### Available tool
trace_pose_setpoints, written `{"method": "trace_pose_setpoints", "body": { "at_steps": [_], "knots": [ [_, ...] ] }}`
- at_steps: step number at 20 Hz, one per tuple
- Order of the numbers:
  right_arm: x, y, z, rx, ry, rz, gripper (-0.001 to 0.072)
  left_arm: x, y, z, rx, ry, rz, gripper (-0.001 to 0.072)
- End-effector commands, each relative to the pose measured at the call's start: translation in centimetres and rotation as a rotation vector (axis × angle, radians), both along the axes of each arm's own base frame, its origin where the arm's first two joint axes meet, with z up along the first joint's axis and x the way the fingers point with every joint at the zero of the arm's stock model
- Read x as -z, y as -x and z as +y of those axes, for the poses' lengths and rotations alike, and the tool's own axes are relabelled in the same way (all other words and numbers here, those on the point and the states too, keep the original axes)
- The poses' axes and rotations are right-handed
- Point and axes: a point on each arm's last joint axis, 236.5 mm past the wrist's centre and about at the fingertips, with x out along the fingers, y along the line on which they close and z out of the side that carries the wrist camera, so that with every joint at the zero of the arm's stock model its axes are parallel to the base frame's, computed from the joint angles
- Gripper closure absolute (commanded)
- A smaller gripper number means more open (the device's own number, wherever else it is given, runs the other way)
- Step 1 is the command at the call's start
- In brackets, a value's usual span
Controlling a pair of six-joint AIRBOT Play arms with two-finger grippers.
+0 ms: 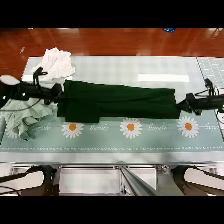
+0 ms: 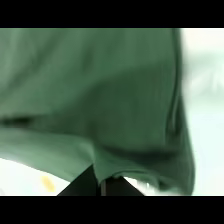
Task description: Fold the shirts.
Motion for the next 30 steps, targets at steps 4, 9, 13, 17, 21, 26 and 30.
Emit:
{"method": "trace_pose_setpoints", "body": {
  "at_steps": [4,9,13,17,21,26,30],
  "knots": [
    [-0.8,-6.9,-2.2,0.047,0.026,-0.078,0.0691,-0.3,-8.2,0.2,-0.021,0.004,-0.042,0.0683],
    [0.0,-10.0,-1.4,0.050,0.003,-0.104,0.0691,1.7,-12.0,-0.6,-0.014,0.010,-0.035,0.0683],
    [2.1,-11.4,-0.8,0.062,0.021,-0.098,0.0690,4.8,-11.5,-1.8,0.015,0.021,0.035,0.0683],
    [2.0,-11.0,-1.6,0.086,-0.002,-0.062,0.0301,4.8,-10.1,-1.1,0.061,0.024,0.087,0.0199],
    [-4.3,-8.2,-8.9,0.084,0.032,-0.065,0.0302,-1.7,-9.9,5.8,0.006,-0.103,0.004,0.0200],
    [-8.4,-2.7,-19.6,0.356,0.235,-0.137,0.0302,-14.8,-8.3,5.9,-0.062,-0.255,-0.442,0.0200],
    [-2.4,-1.2,-16.2,0.406,0.105,-0.064,0.0300,-16.0,-3.1,0.1,-0.111,-0.275,-0.672,0.0200]
  ]
}}
